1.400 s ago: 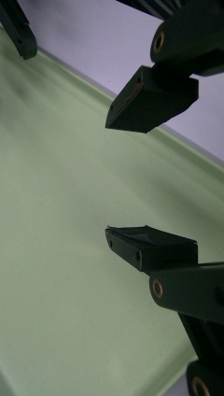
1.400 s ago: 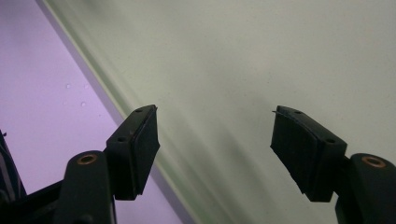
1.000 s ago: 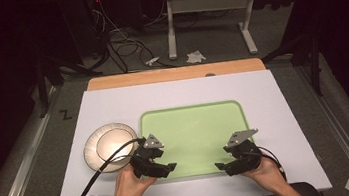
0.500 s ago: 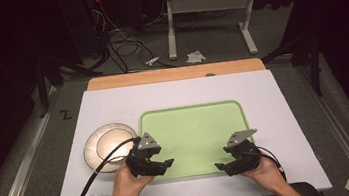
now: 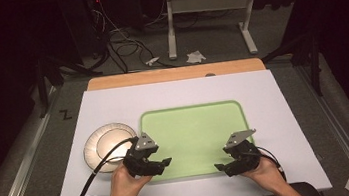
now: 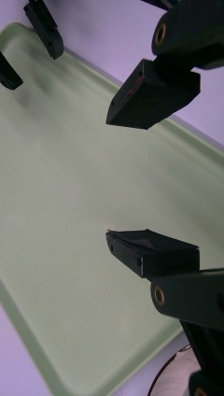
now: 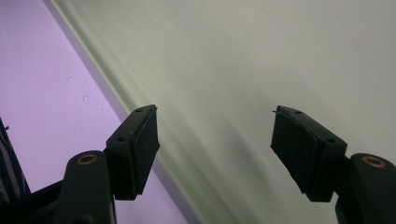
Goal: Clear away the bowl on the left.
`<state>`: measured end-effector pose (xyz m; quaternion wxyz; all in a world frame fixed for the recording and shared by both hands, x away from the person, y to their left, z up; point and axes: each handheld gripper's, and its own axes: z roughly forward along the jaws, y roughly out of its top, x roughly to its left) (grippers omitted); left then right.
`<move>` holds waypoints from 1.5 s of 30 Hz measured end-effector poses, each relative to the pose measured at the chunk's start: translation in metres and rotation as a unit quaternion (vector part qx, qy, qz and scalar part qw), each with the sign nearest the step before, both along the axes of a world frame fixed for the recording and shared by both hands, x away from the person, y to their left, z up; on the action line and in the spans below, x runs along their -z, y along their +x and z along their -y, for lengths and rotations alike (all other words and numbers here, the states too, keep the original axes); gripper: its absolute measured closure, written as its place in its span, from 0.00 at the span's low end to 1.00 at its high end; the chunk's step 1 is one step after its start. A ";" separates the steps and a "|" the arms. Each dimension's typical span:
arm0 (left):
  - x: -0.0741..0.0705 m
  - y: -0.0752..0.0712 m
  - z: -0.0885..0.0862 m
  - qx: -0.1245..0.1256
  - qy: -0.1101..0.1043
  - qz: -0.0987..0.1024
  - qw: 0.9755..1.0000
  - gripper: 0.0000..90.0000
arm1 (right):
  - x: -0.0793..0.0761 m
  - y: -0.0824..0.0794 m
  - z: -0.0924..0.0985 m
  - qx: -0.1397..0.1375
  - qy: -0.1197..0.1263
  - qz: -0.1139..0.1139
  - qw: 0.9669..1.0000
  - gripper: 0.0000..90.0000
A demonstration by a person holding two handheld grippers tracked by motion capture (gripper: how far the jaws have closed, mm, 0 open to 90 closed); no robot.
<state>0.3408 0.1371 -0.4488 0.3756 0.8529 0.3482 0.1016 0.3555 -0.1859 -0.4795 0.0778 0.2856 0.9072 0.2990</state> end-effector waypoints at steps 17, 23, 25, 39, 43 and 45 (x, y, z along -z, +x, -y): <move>-0.003 0.003 -0.014 -0.021 -0.019 -0.011 1.000 0.41 | 0.000 0.001 0.000 -0.002 -0.001 -0.002 1.000 0.37; -0.005 0.002 -0.019 -0.028 -0.024 -0.005 0.999 0.40 | 0.000 0.000 -0.001 -0.002 -0.002 -0.004 1.000 0.37; -0.005 0.003 -0.020 -0.030 -0.024 -0.006 0.999 0.40 | 0.000 0.000 0.000 -0.002 -0.003 -0.005 1.000 0.37; -0.008 0.005 -0.035 -0.057 -0.033 -0.002 0.998 0.39 | 0.000 0.000 0.000 -0.007 -0.002 -0.006 1.000 0.37; -0.009 0.005 -0.039 -0.064 -0.034 0.001 0.997 0.38 | 0.001 0.000 -0.001 -0.008 -0.004 -0.007 1.000 0.37; -0.009 0.005 -0.039 -0.065 -0.033 0.001 0.997 0.38 | 0.000 -0.001 -0.001 -0.006 -0.004 -0.008 1.000 0.37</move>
